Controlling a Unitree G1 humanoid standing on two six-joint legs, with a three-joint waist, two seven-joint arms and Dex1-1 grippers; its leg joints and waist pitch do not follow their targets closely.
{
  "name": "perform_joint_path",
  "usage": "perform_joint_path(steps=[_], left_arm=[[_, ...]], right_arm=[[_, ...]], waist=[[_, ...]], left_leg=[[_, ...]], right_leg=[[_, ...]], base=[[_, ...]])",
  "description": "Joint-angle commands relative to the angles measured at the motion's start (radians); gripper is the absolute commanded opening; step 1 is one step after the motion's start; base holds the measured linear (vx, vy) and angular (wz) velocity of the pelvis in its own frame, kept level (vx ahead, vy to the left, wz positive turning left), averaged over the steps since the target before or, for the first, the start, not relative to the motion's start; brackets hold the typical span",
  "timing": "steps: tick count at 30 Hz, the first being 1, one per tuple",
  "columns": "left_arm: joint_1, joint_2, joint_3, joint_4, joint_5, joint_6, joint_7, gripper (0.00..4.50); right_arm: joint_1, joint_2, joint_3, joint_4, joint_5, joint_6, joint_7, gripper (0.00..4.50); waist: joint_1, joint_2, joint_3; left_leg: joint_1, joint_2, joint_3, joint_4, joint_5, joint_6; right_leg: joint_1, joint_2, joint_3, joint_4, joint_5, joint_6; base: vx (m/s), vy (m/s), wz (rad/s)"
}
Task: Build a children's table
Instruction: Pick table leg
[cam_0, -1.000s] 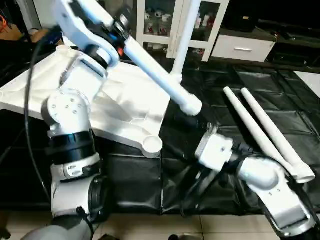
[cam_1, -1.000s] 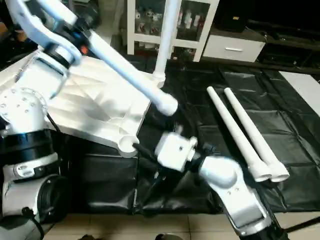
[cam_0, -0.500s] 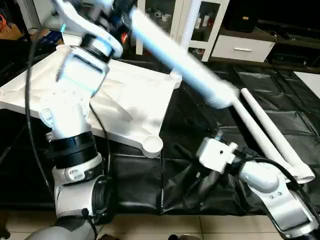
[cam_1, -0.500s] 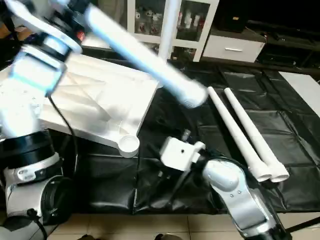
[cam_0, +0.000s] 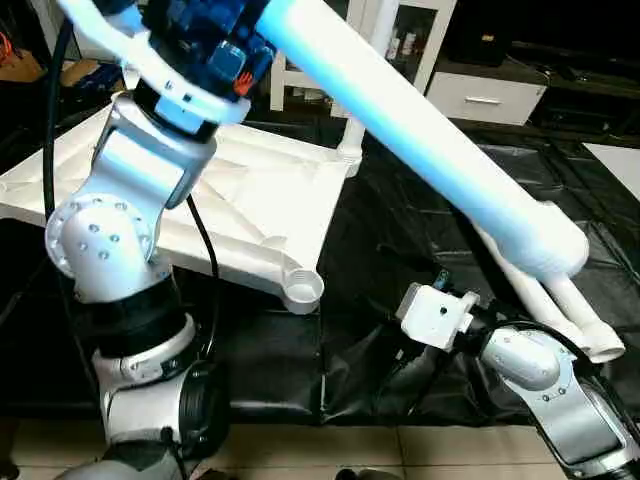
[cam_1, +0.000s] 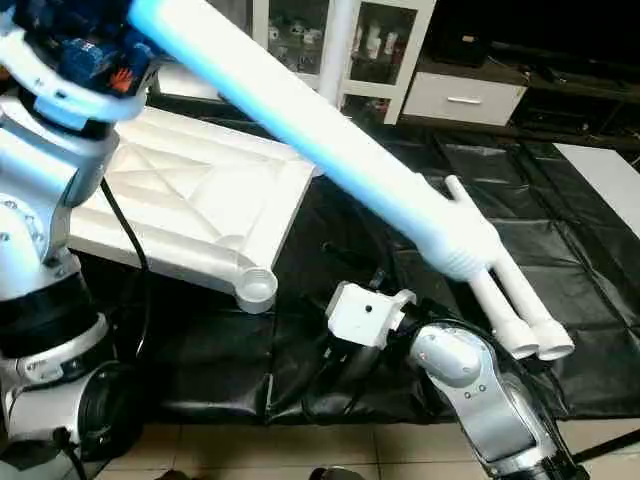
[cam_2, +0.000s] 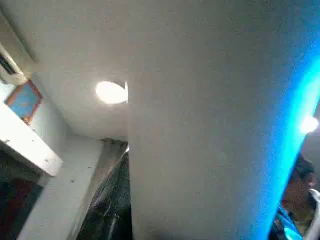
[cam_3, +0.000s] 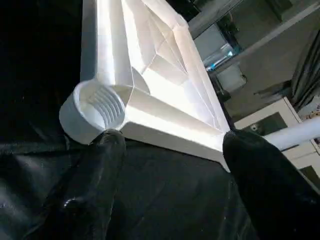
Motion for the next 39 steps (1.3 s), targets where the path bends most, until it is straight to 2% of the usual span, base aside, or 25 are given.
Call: perform_joint_path(steps=[1,9,11,12,13,14,15,16,17,18,19,20,21,22,23,24,26,31,32,33,34,35,37,39], left_arm=[[-0.002,0.001,-0.025,-0.018,-0.022,0.012,-0.013,1.41],[0.013,0.028,-0.036,-0.022,-0.026,0.011,-0.014,1.41],[0.016,0.069,-0.09,0.017,0.151,-0.028,0.062,1.41],[0.006,0.083,-0.118,0.063,0.251,-0.049,0.121,1.41],[-0.018,0.08,-0.124,0.148,0.361,-0.093,0.233,1.41],[-0.02,0.08,-0.124,0.154,0.368,-0.097,0.242,1.41],[-0.048,0.065,-0.105,0.239,0.443,-0.149,0.36,1.41],[-0.059,0.059,-0.093,0.265,0.465,-0.175,0.397,1.41],[-0.059,0.059,-0.093,0.265,0.465,-0.175,0.397,1.41],[-0.08,0.047,-0.064,0.293,0.475,-0.204,0.458,1.4],[-0.086,0.044,-0.057,0.3,0.475,-0.213,0.472,1.4],[-0.092,0.041,-0.049,0.305,0.476,-0.223,0.485,1.39],[-0.099,0.039,-0.04,0.301,0.456,-0.221,0.502,1.39],[-0.099,0.039,-0.04,0.301,0.456,-0.221,0.502,1.38],[-0.098,0.037,-0.039,0.294,0.455,-0.224,0.505,1.38],[-0.093,0.033,-0.042,0.288,0.459,-0.226,0.506,1.38],[-0.089,0.031,-0.047,0.286,0.476,-0.233,0.513,1.38],[-0.1,0.001,-0.049,0.315,0.508,-0.262,0.544,1.37],[-0.101,-0.001,-0.051,0.318,0.516,-0.266,0.545,1.37],[-0.102,-0.001,-0.055,0.322,0.52,-0.27,0.547,1.37],[-0.101,0.0,-0.058,0.325,0.521,-0.271,0.547,1.37],[-0.1,0.002,-0.064,0.329,0.529,-0.274,0.546,1.37],[-0.099,0.002,-0.067,0.332,0.531,-0.273,0.544,1.37],[-0.097,0.002,-0.075,0.333,0.538,-0.273,0.539,1.36]], right_arm=[[-0.006,-0.017,-0.028,0.005,-0.001,-0.006,-0.005,3.39],[-0.014,-0.011,-0.037,0.012,-0.026,0.006,-0.027,3.39],[-0.034,0.009,-0.088,0.041,-0.058,0.086,-0.106,3.39],[-0.046,0.019,-0.115,0.054,-0.055,0.12,-0.132,3.39],[-0.059,0.021,-0.135,0.065,-0.039,0.131,-0.14,3.39],[-0.06,0.021,-0.136,0.065,-0.038,0.131,-0.14,3.39],[-0.067,0.018,-0.141,0.068,-0.021,0.12,-0.128,3.39],[-0.066,0.014,-0.133,0.065,-0.021,0.112,-0.118,3.39],[-0.066,0.014,-0.133,0.065,-0.021,0.112,-0.118,3.39],[-0.059,0.014,-0.113,0.056,-0.032,0.104,-0.107,3.39],[-0.057,0.015,-0.107,0.052,-0.034,0.102,-0.104,3.39],[-0.054,0.017,-0.099,0.048,-0.037,0.1,-0.101,3.39],[-0.05,0.03,-0.081,0.036,-0.045,0.105,-0.105,3.39],[-0.05,0.03,-0.081,0.036,-0.045,0.105,-0.105,3.39],[-0.052,0.034,-0.077,0.033,-0.049,0.109,-0.108,3.39],[-0.058,0.042,-0.073,0.032,-0.053,0.117,-0.112,3.39],[-0.063,0.046,-0.072,0.031,-0.055,0.117,-0.115,3.39],[-0.095,0.095,-0.081,0.023,-0.059,0.113,-0.175,3.39],[-0.11,0.12,-0.09,0.021,-0.064,0.115,-0.209,3.57],[-0.13,0.15,-0.097,0.017,-0.065,0.105,-0.241,3.75],[-0.146,0.165,-0.098,0.012,-0.073,0.097,-0.26,3.75],[-0.175,0.176,-0.092,0.013,-0.108,0.097,-0.291,3.75],[-0.199,0.185,-0.088,0.022,-0.136,0.1,-0.314,4.11],[-0.237,0.193,-0.078,0.052,-0.185,0.124,-0.346,4.16]], waist=[[-0.007,0.011,-0.058],[-0.023,0.012,-0.055],[-0.025,0.01,-0.053],[-0.029,0.011,-0.053],[-0.031,0.012,-0.053],[-0.031,0.015,-0.052],[-0.033,0.016,-0.052],[-0.039,0.017,-0.053],[-0.043,0.02,-0.051],[-0.054,0.03,-0.047],[-0.06,0.035,-0.049],[-0.065,0.041,-0.048],[-0.066,0.038,-0.045],[-0.065,0.036,-0.045],[-0.071,0.026,-0.043],[-0.07,0.026,-0.041],[-0.07,0.026,-0.041],[-0.072,0.03,-0.042],[-0.072,0.031,-0.043],[-0.071,0.036,-0.044],[-0.072,0.034,-0.044],[-0.069,0.042,-0.045],[-0.069,0.038,-0.046],[-0.065,0.038,-0.044]], left_leg=[[0.025,0.006,-0.001,-0.077,-0.448,-0.013],[0.023,0.002,-0.007,-0.076,-0.476,-0.02],[0.024,0.002,-0.008,-0.075,-0.482,-0.022],[0.029,-0.002,-0.009,-0.07,-0.495,-0.03],[0.032,-0.003,-0.009,-0.068,-0.498,-0.032],[0.042,-0.009,-0.007,-0.059,-0.518,-0.03],[0.041,-0.005,-0.012,-0.061,-0.528,-0.032],[0.03,-0.006,-0.02,-0.066,-0.535,-0.034],[0.029,-0.002,-0.024,-0.071,-0.54,-0.03],[0.035,0.011,-0.038,-0.086,-0.588,-0.026],[0.029,0.019,-0.047,-0.095,-0.606,-0.026],[0.02,0.034,-0.057,-0.114,-0.637,-0.025],[0.025,0.033,-0.056,-0.117,-0.65,-0.033],[0.034,0.027,-0.05,-0.11,-0.647,-0.034],[0.038,0.012,-0.042,-0.096,-0.618,-0.03],[0.036,0.007,-0.04,-0.09,-0.592,-0.026],[0.036,0.007,-0.041,-0.089,-0.581,-0.025],[0.038,0.011,-0.04,-0.094,-0.572,-0.023],[0.037,0.012,-0.04,-0.095,-0.564,-0.025],[0.04,0.012,-0.04,-0.096,-0.566,-0.029],[0.038,0.012,-0.04,-0.096,-0.564,-0.031],[0.04,0.013,-0.04,-0.098,-0.562,-0.035],[0.041,0.011,-0.037,-0.097,-0.553,-0.04],[0.044,0.01,-0.033,-0.096,-0.547,-0.039]], right_leg=[[0.039,-0.011,0.014,-0.085,-0.525,-0.03],[0.037,-0.01,0.004,-0.097,-0.599,0.01],[0.033,-0.008,0.003,-0.099,-0.609,0.015],[0.028,-0.003,-0.001,-0.103,-0.64,0.039],[0.024,-0.002,-0.003,-0.106,-0.652,0.045],[0.016,0.002,-0.013,-0.121,-0.677,0.056],[0.02,-0.002,-0.017,-0.123,-0.68,0.058],[0.039,-0.003,-0.032,-0.128,-0.693,0.082],[0.046,-0.006,-0.038,-0.132,-0.686,0.078],[0.06,-0.012,-0.056,-0.137,-0.642,0.044],[0.076,-0.018,-0.058,-0.126,-0.592,0.024],[0.097,-0.027,-0.054,-0.106,-0.494,-0.016],[0.091,-0.032,-0.049,-0.104,-0.449,-0.048],[0.079,-0.036,-0.045,-0.111,-0.454,-0.063],[0.067,-0.041,-0.045,-0.121,-0.507,-0.072],[0.068,-0.045,-0.047,-0.128,-0.567,-0.061],[0.066,-0.046,-0.047,-0.13,-0.585,-0.055],[0.064,-0.04,-0.04,-0.119,-0.51,-0.083],[0.065,-0.041,-0.038,-0.116,-0.499,-0.088],[0.062,-0.04,-0.036,-0.114,-0.485,-0.096],[0.062,-0.04,-0.035,-0.112,-0.477,-0.098],[0.064,-0.039,-0.032,-0.107,-0.461,-0.103],[0.061,-0.036,-0.026,-0.102,-0.438,-0.111],[0.057,-0.035,-0.02,-0.1,-0.439,-0.112]], base=[[0.0,0.0,0.0],[0.0,0.0,0.0],[0.0,0.0,0.0],[0.0,0.0,0.0],[0.0,0.0,0.0],[0.0,0.0,0.0],[0.0,0.0,0.0],[0.0,0.0,0.0],[0.0,0.0,0.0],[0.0,0.0,0.0],[0.0,0.0,0.0],[0.0,0.0,0.0],[0.0,0.0,0.0],[0.0,0.0,0.0],[0.0,0.0,0.0],[0.0,0.0,0.0],[0.0,0.0,0.0],[0.0,0.0,0.0],[0.0,0.0,0.0],[0.0,0.0,0.0],[0.0,0.0,0.0],[0.0,0.0,0.0],[0.0,0.0,0.0],[0.0,0.0,0.0]])
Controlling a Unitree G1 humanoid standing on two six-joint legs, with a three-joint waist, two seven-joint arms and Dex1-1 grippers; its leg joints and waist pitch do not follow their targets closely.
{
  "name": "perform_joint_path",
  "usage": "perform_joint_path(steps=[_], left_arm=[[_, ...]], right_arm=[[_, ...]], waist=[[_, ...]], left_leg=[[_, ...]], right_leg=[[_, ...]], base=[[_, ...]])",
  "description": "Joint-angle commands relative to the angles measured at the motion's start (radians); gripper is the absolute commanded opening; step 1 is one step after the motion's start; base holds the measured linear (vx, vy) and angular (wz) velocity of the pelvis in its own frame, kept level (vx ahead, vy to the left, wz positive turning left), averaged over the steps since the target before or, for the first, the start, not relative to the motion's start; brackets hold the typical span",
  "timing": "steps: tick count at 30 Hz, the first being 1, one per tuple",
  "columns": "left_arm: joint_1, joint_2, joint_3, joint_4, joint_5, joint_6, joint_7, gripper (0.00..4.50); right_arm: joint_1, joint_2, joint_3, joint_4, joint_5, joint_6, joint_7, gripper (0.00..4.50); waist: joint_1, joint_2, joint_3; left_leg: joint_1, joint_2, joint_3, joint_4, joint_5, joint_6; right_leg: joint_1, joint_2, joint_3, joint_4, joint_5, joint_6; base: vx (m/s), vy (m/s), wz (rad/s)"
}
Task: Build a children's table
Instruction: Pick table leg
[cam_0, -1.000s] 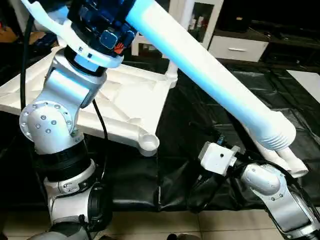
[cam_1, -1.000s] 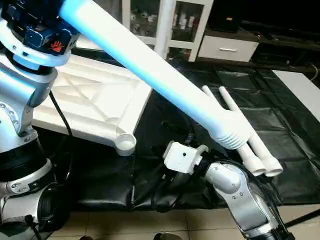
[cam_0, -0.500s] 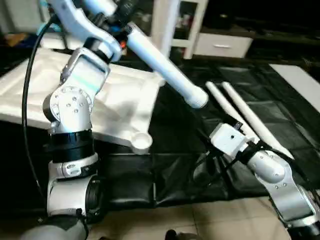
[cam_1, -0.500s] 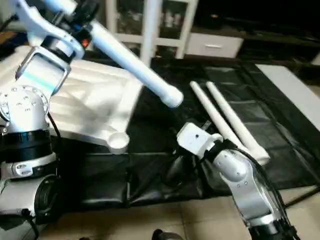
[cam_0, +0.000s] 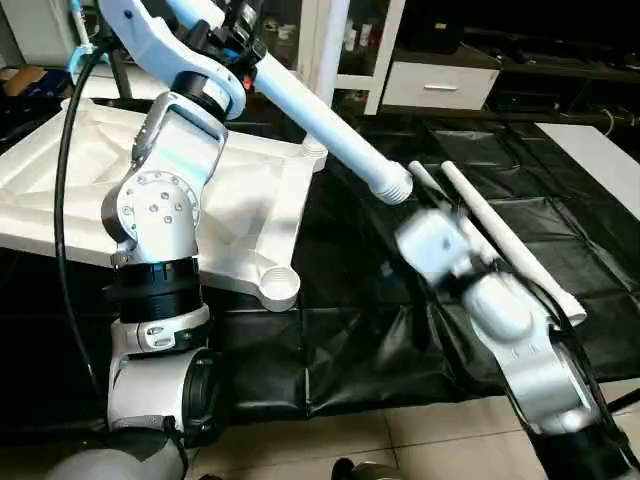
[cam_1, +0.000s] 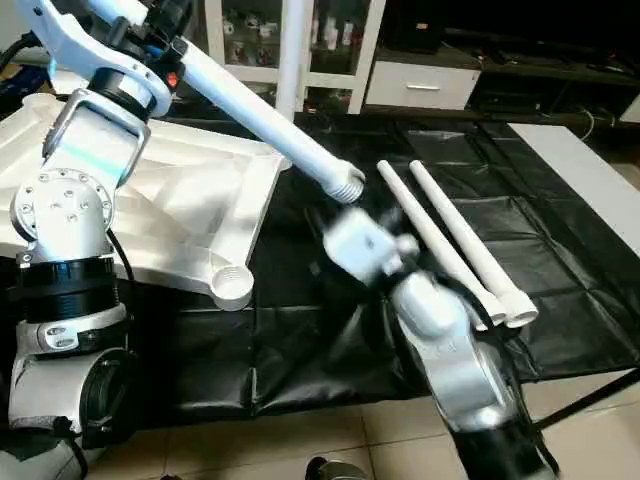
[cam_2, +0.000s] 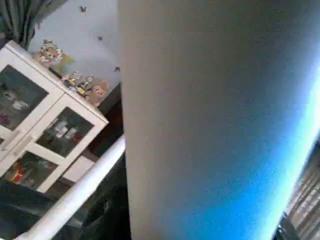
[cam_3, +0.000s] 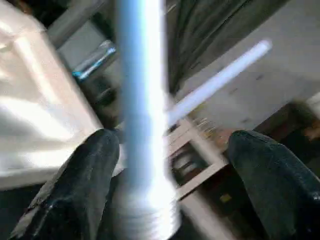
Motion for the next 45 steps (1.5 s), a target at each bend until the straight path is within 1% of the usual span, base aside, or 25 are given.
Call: perform_joint_path(steps=[1,2,3,5,6,8,9,11,12,14,16,17,18,21,25,27,30,31,34,35,37,41,42,44,45], left_arm=[[-0.02,-0.009,-0.036,-0.001,0.003,-0.004,0.001,1.36],[-0.02,-0.012,-0.04,-0.005,0.001,0.0,-0.002,1.36],[-0.018,-0.018,-0.054,-0.015,0.0,0.009,-0.013,1.36],[-0.017,-0.02,-0.057,-0.019,0.0,0.012,-0.016,1.36],[-0.017,-0.023,-0.062,-0.024,0.0,0.013,-0.019,1.36],[-0.017,-0.029,-0.065,-0.03,0.0,0.015,-0.024,1.36],[-0.016,-0.03,-0.065,-0.037,-0.002,0.02,-0.026,1.36],[-0.016,-0.031,-0.065,-0.039,-0.003,0.021,-0.026,1.36],[-0.016,-0.032,-0.064,-0.039,-0.002,0.021,-0.027,1.36],[-0.017,-0.033,-0.063,-0.04,-0.005,0.021,-0.031,1.36],[-0.018,-0.032,-0.066,-0.043,-0.007,0.023,-0.036,1.36],[-0.018,-0.03,-0.069,-0.044,-0.007,0.023,-0.037,1.36],[-0.019,-0.03,-0.073,-0.047,-0.013,0.024,-0.044,1.36],[-0.019,-0.031,-0.075,-0.052,-0.018,0.03,-0.052,1.35],[-0.014,-0.03,-0.082,-0.068,-0.013,0.041,-0.067,1.35],[-0.01,-0.028,-0.085,-0.071,-0.012,0.043,-0.071,1.35],[-0.005,-0.024,-0.088,-0.073,-0.015,0.044,-0.072,1.35],[-0.004,-0.024,-0.088,-0.074,-0.015,0.045,-0.072,1.35],[-0.003,-0.019,-0.088,-0.071,-0.011,0.045,-0.076,1.35],[-0.003,-0.018,-0.088,-0.07,-0.01,0.046,-0.078,1.35],[-0.003,-0.016,-0.089,-0.071,-0.008,0.051,-0.083,1.35],[0.0,-0.013,-0.091,-0.073,-0.003,0.058,-0.093,1.35],[0.0,-0.013,-0.091,-0.073,-0.004,0.058,-0.093,1.35],[0.0,-0.012,-0.092,-0.073,-0.005,0.06,-0.094,1.35],[0.0,-0.012,-0.092,-0.074,-0.006,0.061,-0.095,1.35]], right_arm=[[-0.032,-0.005,0.005,0.04,-0.059,0.025,-0.04,4.31],[-0.057,-0.009,0.016,0.066,-0.091,0.035,-0.057,4.42],[-0.104,-0.013,0.033,0.12,-0.135,0.053,-0.082,4.48],[-0.115,-0.013,0.036,0.134,-0.144,0.06,-0.087,4.5],[-0.131,-0.014,0.043,0.16,-0.152,0.078,-0.083,4.5],[-0.151,-0.007,0.047,0.2,-0.151,0.108,-0.075,4.5],[-0.166,0.006,0.048,0.24,-0.129,0.116,-0.052,4.5],[-0.171,0.012,0.048,0.255,-0.112,0.119,-0.033,4.5],[-0.173,0.019,0.044,0.266,-0.098,0.118,-0.022,4.5],[-0.178,0.032,0.038,0.281,-0.071,0.122,0.001,4.5],[-0.182,0.043,0.032,0.294,-0.047,0.125,0.018,4.5],[-0.187,0.047,0.031,0.303,-0.042,0.125,0.019,4.5],[-0.202,0.056,0.025,0.323,-0.029,0.145,0.027,4.5],[-0.213,0.057,0.021,0.339,-0.021,0.152,0.028,4.5],[-0.237,0.051,0.015,0.368,-0.017,0.123,0.018,4.5],[-0.241,0.05,0.015,0.37,-0.015,0.114,0.022,4.22],[-0.238,0.044,0.021,0.367,-0.009,0.11,0.031,4.11],[-0.236,0.043,0.022,0.364,-0.007,0.11,0.032,3.81],[-0.226,0.038,0.02,0.365,0.001,0.103,0.044,3.71],[-0.224,0.036,0.019,0.365,0.002,0.102,0.047,3.49],[-0.22,0.033,0.016,0.363,0.007,0.098,0.055,3.37],[-0.212,0.025,0.011,0.361,0.022,0.087,0.072,3.07],[-0.211,0.024,0.01,0.361,0.023,0.086,0.073,2.88],[-0.21,0.023,0.009,0.362,0.025,0.084,0.075,2.83],[-0.209,0.023,0.007,0.361,0.03,0.084,0.077,2.63]], waist=[[-0.001,0.017,-0.063],[0.005,0.019,-0.063],[0.002,0.015,-0.064],[0.003,0.018,-0.066],[0.006,0.017,-0.069],[0.008,0.015,-0.073],[0.011,0.01,-0.077],[0.013,0.008,-0.077],[0.02,0.01,-0.076],[0.027,0.008,-0.078],[0.035,0.009,-0.083],[0.038,0.01,-0.083],[0.046,0.007,-0.088],[0.053,0.008,-0.09],[0.054,0.004,-0.084],[0.054,0.004,-0.082],[0.054,0.004,-0.082],[0.055,0.005,-0.083],[0.055,0.003,-0.083],[0.055,0.003,-0.084],[0.054,0.004,-0.085],[0.056,0.005,-0.087],[0.056,0.005,-0.088],[0.056,0.005,-0.089],[0.056,0.005,-0.089]], left_leg=[[0.032,0.009,0.001,-0.096,-0.543,-0.038],[0.035,0.006,0.005,-0.092,-0.537,-0.038],[0.032,0.004,0.006,-0.091,-0.527,-0.038],[0.03,0.005,0.007,-0.091,-0.518,-0.039],[0.029,0.006,0.01,-0.09,-0.492,-0.034],[0.02,0.005,0.013,-0.089,-0.449,-0.027],[0.019,0.004,0.017,-0.086,-0.419,-0.019],[0.019,0.002,0.023,-0.084,-0.398,-0.007],[0.025,0.004,0.029,-0.079,-0.385,0.005],[0.022,0.004,0.031,-0.076,-0.357,0.011],[0.025,0.006,0.035,-0.072,-0.326,0.015],[0.023,0.007,0.035,-0.072,-0.308,0.017],[0.013,0.007,0.037,-0.072,-0.235,0.028],[0.014,0.008,0.04,-0.07,-0.186,0.038],[0.019,0.007,0.044,-0.071,-0.231,0.028],[0.021,0.005,0.044,-0.072,-0.262,0.017],[0.021,0.004,0.044,-0.072,-0.284,0.006],[0.02,0.004,0.043,-0.072,-0.285,0.004],[0.017,0.003,0.043,-0.072,-0.285,0.004],[0.017,0.003,0.042,-0.072,-0.284,0.004],[0.016,0.003,0.042,-0.071,-0.279,0.003],[0.015,0.003,0.042,-0.07,-0.268,0.007],[0.015,0.003,0.042,-0.07,-0.259,0.009],[0.014,0.003,0.042,-0.069,-0.247,0.013],[0.015,0.004,0.043,-0.069,-0.237,0.016]], right_leg=[[0.029,-0.029,0.025,-0.057,-0.439,-0.114],[0.027,-0.029,0.03,-0.056,-0.467,-0.104],[0.027,-0.026,0.033,-0.052,-0.471,-0.103],[0.028,-0.026,0.035,-0.05,-0.455,-0.108],[0.03,-0.025,0.039,-0.045,-0.409,-0.12],[0.038,-0.025,0.045,-0.035,-0.363,-0.127],[0.037,-0.025,0.048,-0.028,-0.335,-0.137],[0.035,-0.024,0.052,-0.026,-0.319,-0.144],[0.029,-0.024,0.054,-0.026,-0.326,-0.15],[0.03,-0.023,0.056,-0.021,-0.314,-0.159],[0.027,-0.022,0.059,-0.015,-0.277,-0.181],[0.029,-0.023,0.06,-0.012,-0.254,-0.189],[0.041,-0.021,0.06,0.001,-0.186,-0.194],[0.04,-0.019,0.063,0.009,-0.139,-0.206],[0.034,-0.016,0.067,0.002,-0.22,-0.191],[0.03,-0.014,0.068,-0.004,-0.268,-0.174],[0.028,-0.013,0.068,-0.008,-0.297,-0.15],[0.029,-0.013,0.068,-0.008,-0.303,-0.145],[0.03,-0.013,0.067,-0.01,-0.308,-0.137],[0.03,-0.013,0.067,-0.009,-0.309,-0.135],[0.03,-0.012,0.067,-0.009,-0.306,-0.134],[0.032,-0.013,0.067,-0.007,-0.287,-0.142],[0.033,-0.012,0.068,-0.005,-0.271,-0.149],[0.034,-0.012,0.068,-0.002,-0.252,-0.157],[0.035,-0.012,0.068,0.0,-0.237,-0.163]], base=[[0.0,0.0,0.0],[0.0,0.0,0.0],[0.0,0.0,0.0],[0.0,0.0,0.0],[0.0,0.0,0.0],[0.0,0.0,0.0],[0.0,0.0,0.0],[0.0,0.0,0.0],[0.0,0.0,0.0],[0.0,0.0,0.0],[0.0,0.0,0.0],[0.0,0.0,0.0],[0.0,0.0,0.0],[0.0,0.0,0.0],[0.0,0.0,0.0],[0.0,0.0,0.0],[0.0,0.0,0.0],[0.0,0.0,0.0],[0.0,0.0,0.0],[0.0,0.0,0.0],[0.0,0.0,0.0],[0.0,0.0,0.0],[0.0,0.0,0.0],[0.0,0.0,0.0],[0.0,0.0,0.0]])
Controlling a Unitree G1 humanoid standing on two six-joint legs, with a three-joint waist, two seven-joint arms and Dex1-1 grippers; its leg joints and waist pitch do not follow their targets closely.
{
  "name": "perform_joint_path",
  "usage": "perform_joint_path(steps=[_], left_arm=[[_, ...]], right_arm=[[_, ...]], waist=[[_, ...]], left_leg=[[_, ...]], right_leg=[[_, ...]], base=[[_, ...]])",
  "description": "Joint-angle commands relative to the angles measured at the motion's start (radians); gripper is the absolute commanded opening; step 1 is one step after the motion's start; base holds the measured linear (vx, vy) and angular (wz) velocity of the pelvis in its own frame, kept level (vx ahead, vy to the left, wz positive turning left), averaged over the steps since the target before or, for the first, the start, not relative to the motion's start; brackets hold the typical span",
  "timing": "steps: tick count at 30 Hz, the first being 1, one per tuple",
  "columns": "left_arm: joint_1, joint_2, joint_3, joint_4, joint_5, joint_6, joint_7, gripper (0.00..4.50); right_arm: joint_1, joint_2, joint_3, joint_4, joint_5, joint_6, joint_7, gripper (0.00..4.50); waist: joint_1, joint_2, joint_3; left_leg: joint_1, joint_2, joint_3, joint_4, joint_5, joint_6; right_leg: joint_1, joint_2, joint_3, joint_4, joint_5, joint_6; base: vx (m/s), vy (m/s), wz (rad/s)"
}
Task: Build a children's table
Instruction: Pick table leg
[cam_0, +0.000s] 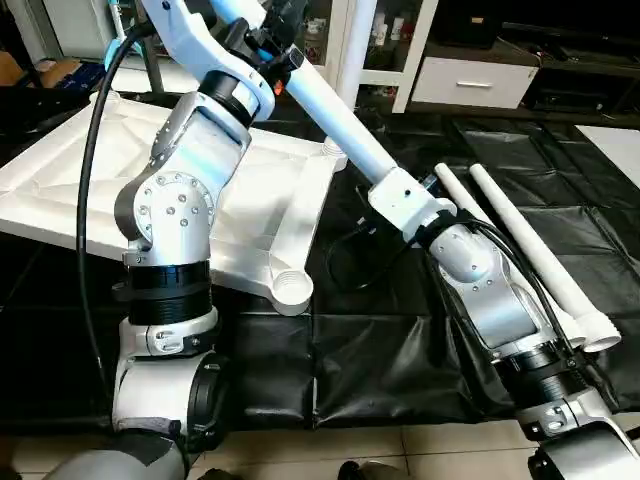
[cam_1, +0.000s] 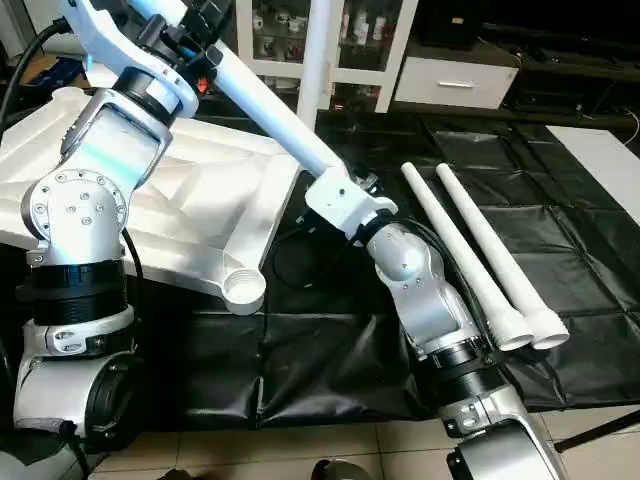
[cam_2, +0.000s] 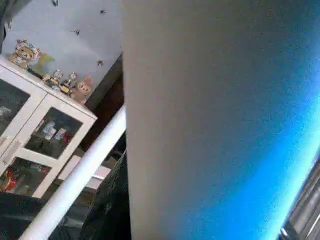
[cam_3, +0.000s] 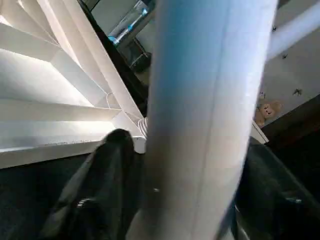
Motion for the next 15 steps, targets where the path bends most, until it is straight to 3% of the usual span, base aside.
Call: perform_joint_path(steps=[1,9,11,13,15], left_arm=[[-0.004,0.001,-0.019,-0.022,-0.007,0.008,-0.01,1.35],[0.001,0.002,-0.022,-0.03,-0.008,0.016,-0.018,1.35],[0.004,0.005,-0.024,-0.034,-0.017,0.03,-0.027,1.91],[0.024,0.016,-0.033,-0.064,-0.076,0.085,-0.088,2.05],[0.035,0.029,-0.048,-0.075,-0.078,0.09,-0.126,2.24]], right_arm=[[0.007,-0.012,-0.021,-0.003,0.025,-0.001,0.014,2.53],[0.011,-0.015,-0.035,-0.001,0.047,-0.006,0.024,1.94],[0.011,-0.014,-0.039,-0.002,0.052,-0.007,0.025,1.93],[0.008,-0.015,-0.053,-0.007,0.084,-0.017,0.041,1.92],[0.009,-0.015,-0.062,-0.013,0.104,-0.016,0.053,1.9]], waist=[[0.003,0.007,-0.089],[0.005,0.005,-0.09],[0.005,0.006,-0.089],[0.006,0.006,-0.089],[0.006,0.006,-0.086]], left_leg=[[0.016,0.004,0.008,-0.064,-0.231,0.024],[0.015,0.003,0.008,-0.061,-0.238,0.026],[0.016,0.004,0.008,-0.061,-0.248,0.02],[0.017,0.003,0.008,-0.061,-0.256,0.015],[0.017,0.004,0.007,-0.062,-0.276,0.016]], right_leg=[[0.065,-0.016,0.026,-0.044,-0.234,-0.16],[0.065,-0.017,0.025,-0.044,-0.262,-0.159],[0.064,-0.017,0.025,-0.045,-0.274,-0.154],[0.064,-0.018,0.025,-0.044,-0.286,-0.155],[0.06,-0.015,0.024,-0.047,-0.299,-0.155]], base=[[0.0,0.0,0.0],[0.0,0.0,0.0],[0.0,0.0,0.0],[0.0,0.0,0.0],[0.0,0.0,0.0]])
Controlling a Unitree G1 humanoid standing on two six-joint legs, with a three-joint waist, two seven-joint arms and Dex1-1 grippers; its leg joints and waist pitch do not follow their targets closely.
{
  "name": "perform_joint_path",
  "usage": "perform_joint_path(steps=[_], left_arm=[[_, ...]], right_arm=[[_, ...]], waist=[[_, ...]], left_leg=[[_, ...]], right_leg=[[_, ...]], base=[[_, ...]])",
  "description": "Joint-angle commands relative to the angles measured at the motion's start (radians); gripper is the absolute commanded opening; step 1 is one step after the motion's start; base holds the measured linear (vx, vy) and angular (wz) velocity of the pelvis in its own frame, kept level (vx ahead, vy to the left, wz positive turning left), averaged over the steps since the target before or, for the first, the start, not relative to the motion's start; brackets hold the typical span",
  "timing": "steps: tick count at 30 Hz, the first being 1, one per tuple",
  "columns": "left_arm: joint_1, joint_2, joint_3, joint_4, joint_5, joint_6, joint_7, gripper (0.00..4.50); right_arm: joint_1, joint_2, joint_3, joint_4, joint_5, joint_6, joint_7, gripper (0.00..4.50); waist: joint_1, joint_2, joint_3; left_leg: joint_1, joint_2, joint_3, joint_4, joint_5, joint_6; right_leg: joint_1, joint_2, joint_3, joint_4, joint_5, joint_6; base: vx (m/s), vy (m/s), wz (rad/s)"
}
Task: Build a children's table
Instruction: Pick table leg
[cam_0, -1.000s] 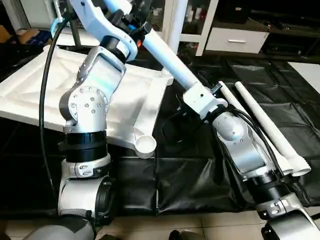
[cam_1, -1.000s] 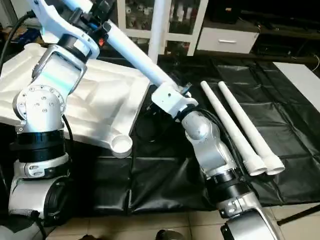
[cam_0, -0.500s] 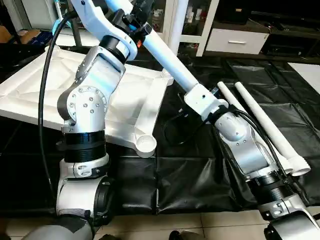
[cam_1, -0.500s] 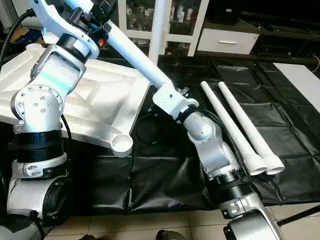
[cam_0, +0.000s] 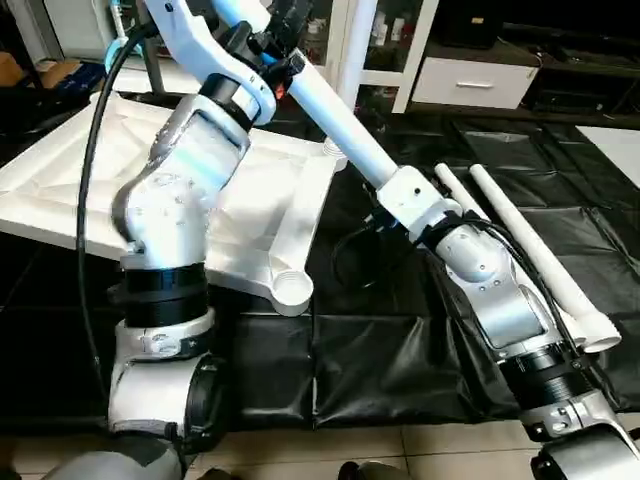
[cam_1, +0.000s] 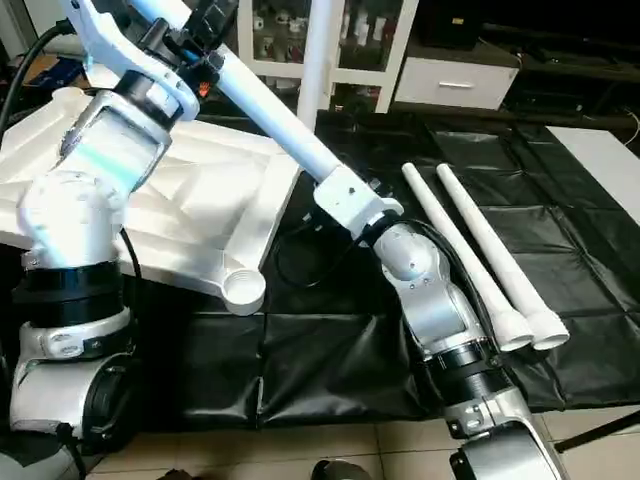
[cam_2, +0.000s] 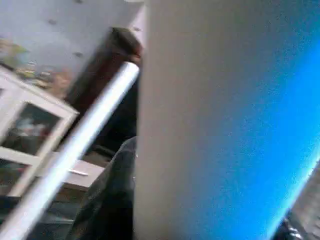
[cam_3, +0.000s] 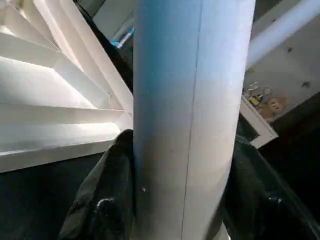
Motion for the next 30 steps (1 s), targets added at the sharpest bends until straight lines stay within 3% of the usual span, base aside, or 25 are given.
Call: perform_joint_path(steps=[1,3,5,6,11,17,23,30], left_arm=[[0.012,0.01,-0.048,-0.029,-0.018,0.022,-0.063,2.24],[0.03,0.028,-0.066,-0.04,-0.018,0.017,-0.118,2.49],[0.046,0.044,-0.082,-0.049,-0.008,0.003,-0.159,2.5],[0.085,0.065,-0.1,-0.061,-0.013,-0.013,-0.245,2.75],[0.122,0.068,-0.109,-0.05,0.02,-0.095,-0.325,2.83],[0.127,0.068,-0.094,-0.053,-0.016,-0.1,-0.374,2.83],[0.123,0.074,-0.082,-0.034,-0.019,-0.131,-0.412,2.19],[0.12,0.07,-0.064,-0.005,0.0,-0.171,-0.4,1.84]], right_arm=[[0.001,-0.007,-0.041,-0.018,0.044,0.0,0.017,1.9],[0.002,-0.002,-0.058,-0.025,0.079,0.005,0.033,1.89],[0.004,-0.001,-0.069,-0.033,0.108,0.005,0.055,1.89],[0.014,-0.009,-0.077,-0.056,0.169,-0.02,0.121,1.89],[0.048,-0.028,-0.052,-0.095,0.204,-0.054,0.194,1.88],[0.064,-0.029,-0.043,-0.11,0.216,-0.05,0.207,1.88],[0.053,-0.026,-0.052,-0.1,0.224,-0.053,0.217,1.88],[0.044,-0.025,-0.053,-0.093,0.211,-0.058,0.207,1.88]], waist=[[0.003,0.006,-0.086],[0.004,0.013,-0.085],[0.004,0.01,-0.084],[0.005,0.009,-0.084],[0.006,0.013,-0.082],[0.004,0.011,-0.08],[0.003,0.009,-0.08],[0.005,0.009,-0.083]], left_leg=[[0.016,0.004,0.007,-0.067,-0.282,0.016],[0.018,0.003,0.006,-0.068,-0.302,0.01],[0.017,0.005,0.006,-0.069,-0.317,0.006],[0.019,0.003,0.006,-0.069,-0.325,0.011],[0.02,0.006,0.003,-0.072,-0.355,-0.001],[0.02,0.004,0.0,-0.072,-0.382,-0.013],[0.019,0.003,-0.002,-0.071,-0.384,-0.012],[0.016,0.005,-0.001,-0.072,-0.356,-0.01]], right_leg=[[0.06,-0.015,0.023,-0.055,-0.309,-0.151],[0.058,-0.016,0.023,-0.056,-0.334,-0.142],[0.057,-0.016,0.024,-0.058,-0.352,-0.133],[0.057,-0.016,0.022,-0.061,-0.363,-0.129],[0.054,-0.017,0.022,-0.068,-0.406,-0.113],[0.05,-0.016,0.019,-0.072,-0.472,-0.09],[0.048,-0.016,0.017,-0.076,-0.494,-0.076],[0.052,-0.018,0.021,-0.068,-0.443,-0.092]], base=[[0.0,0.0,0.0],[0.0,0.0,0.0],[0.0,0.0,0.0],[0.0,0.0,0.0],[0.0,0.0,0.0],[0.0,0.0,0.0],[0.0,0.0,0.0],[0.0,0.0,0.0]])
